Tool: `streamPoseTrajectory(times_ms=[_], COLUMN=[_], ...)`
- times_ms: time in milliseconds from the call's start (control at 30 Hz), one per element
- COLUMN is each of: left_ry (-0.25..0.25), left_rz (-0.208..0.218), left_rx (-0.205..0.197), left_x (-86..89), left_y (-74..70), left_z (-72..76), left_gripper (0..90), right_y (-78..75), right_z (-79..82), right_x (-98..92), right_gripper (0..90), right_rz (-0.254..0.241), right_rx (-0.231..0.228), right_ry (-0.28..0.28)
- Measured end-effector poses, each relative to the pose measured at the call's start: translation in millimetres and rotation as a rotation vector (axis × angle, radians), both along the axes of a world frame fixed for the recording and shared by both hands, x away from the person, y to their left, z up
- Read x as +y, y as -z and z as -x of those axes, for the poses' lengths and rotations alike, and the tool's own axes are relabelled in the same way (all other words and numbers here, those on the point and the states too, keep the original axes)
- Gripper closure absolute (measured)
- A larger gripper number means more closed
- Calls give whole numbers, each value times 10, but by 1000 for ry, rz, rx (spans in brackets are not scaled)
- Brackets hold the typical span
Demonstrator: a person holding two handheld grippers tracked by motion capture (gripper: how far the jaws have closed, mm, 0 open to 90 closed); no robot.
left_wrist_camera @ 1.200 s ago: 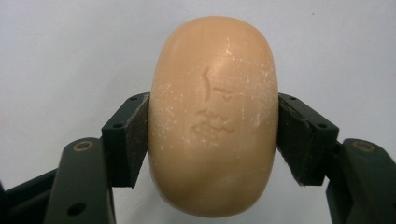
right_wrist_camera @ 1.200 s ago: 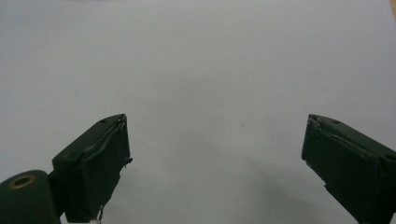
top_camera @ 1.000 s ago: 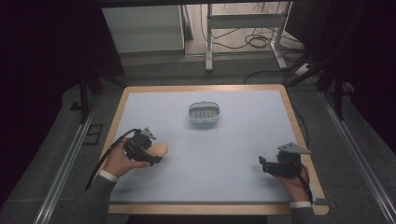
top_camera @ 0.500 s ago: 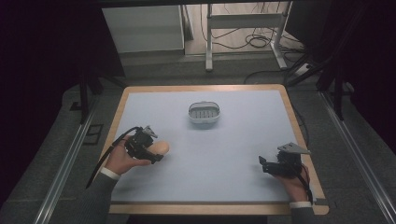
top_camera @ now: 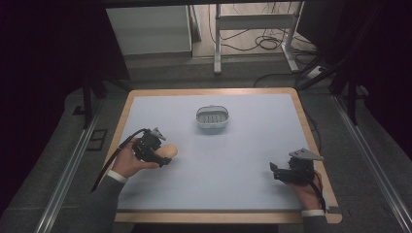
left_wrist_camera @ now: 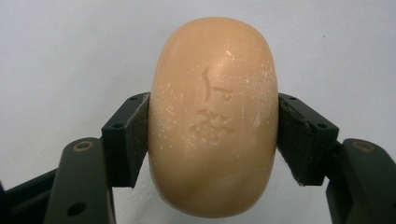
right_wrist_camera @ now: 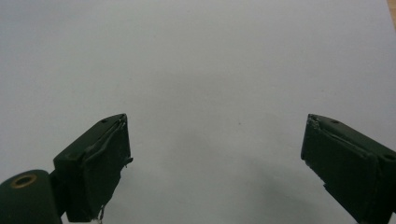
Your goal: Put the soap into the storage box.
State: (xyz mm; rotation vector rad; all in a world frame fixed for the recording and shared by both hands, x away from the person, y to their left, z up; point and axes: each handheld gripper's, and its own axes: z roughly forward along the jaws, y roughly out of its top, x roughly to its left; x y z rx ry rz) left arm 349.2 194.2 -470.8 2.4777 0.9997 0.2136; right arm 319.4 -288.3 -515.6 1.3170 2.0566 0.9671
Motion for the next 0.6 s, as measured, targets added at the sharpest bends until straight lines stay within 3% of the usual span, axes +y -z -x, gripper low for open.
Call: streamPoseTrajectory(times_ms=[600], left_ry=[-17], left_rz=[0], left_rx=[2], left_x=[39], left_y=[-15], left_z=[-122], left_gripper=[326], right_y=[5], right_z=[-5], right_x=[-7], right_gripper=[80], right_rz=[7], right_rx=[1], right_ry=[-1])
